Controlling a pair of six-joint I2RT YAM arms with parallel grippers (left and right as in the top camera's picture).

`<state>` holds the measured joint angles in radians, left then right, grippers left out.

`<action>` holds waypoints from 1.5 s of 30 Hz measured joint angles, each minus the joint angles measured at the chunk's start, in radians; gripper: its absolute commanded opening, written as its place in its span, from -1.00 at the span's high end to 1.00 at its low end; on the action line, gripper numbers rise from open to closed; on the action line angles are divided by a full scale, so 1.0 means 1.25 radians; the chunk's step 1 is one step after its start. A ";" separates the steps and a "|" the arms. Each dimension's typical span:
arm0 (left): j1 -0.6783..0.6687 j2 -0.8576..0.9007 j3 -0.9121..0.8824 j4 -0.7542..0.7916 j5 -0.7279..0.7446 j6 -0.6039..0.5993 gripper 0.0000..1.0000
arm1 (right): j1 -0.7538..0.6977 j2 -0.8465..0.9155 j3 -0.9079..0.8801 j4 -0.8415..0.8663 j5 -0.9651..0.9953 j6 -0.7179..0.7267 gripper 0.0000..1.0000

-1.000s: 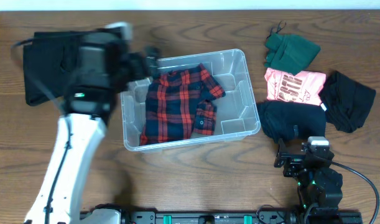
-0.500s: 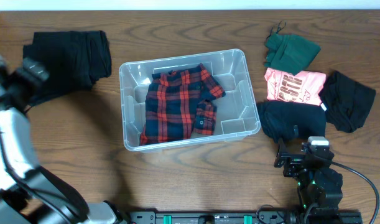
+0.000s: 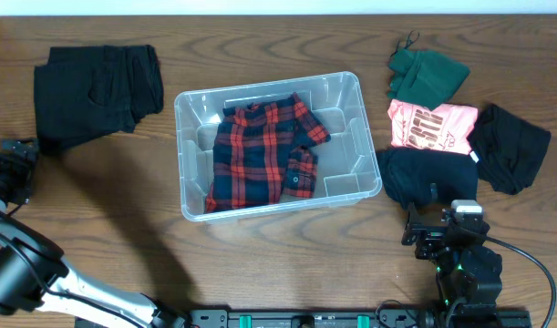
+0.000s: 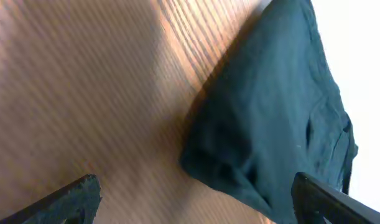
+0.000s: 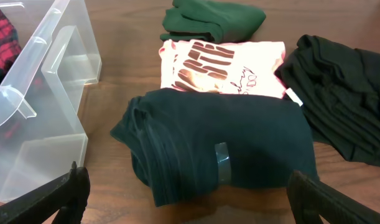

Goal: Pack container
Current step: 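Move the left gripper to the black garment and grasp it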

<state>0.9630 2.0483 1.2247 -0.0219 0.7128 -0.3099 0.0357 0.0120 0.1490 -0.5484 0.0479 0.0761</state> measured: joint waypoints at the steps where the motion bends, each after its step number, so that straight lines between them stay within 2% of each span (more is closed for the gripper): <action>1: -0.002 0.012 0.000 0.013 0.008 0.000 -0.96 | 0.000 0.000 0.000 0.000 0.000 0.000 -0.99; 15: -0.091 0.075 0.007 0.154 0.074 -0.028 -0.98 | 0.000 0.000 0.000 0.000 0.000 0.000 -0.99; 17: -0.108 0.079 0.007 0.170 0.074 -0.034 -0.89 | 0.000 0.000 0.000 0.000 0.000 0.000 -0.98; 21: -0.129 0.087 0.007 0.182 0.059 -0.052 -0.40 | 0.000 0.000 0.000 0.000 0.000 0.000 -0.99; 23: -0.135 0.093 0.007 0.179 0.052 -0.058 -0.08 | 0.000 0.000 0.000 0.000 0.000 0.000 -0.98; 24: -0.137 0.096 0.007 0.178 0.049 -0.060 0.17 | 0.000 0.000 0.000 0.000 0.000 0.000 -0.99; 29: -0.142 0.108 0.005 0.175 0.072 -0.064 0.88 | 0.000 0.000 0.000 0.000 0.000 0.000 -0.98; 38: -0.134 0.074 0.002 0.169 0.214 -0.118 0.88 | 0.000 0.000 0.000 0.000 0.000 0.000 -0.98; 45: -0.136 -0.163 -0.006 0.033 0.275 -0.168 0.88 | 0.000 0.000 0.000 0.000 0.000 0.000 -0.98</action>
<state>0.7937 1.8442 1.2175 0.0189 1.0561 -0.5198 0.0357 0.0120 0.1490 -0.5484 0.0479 0.0761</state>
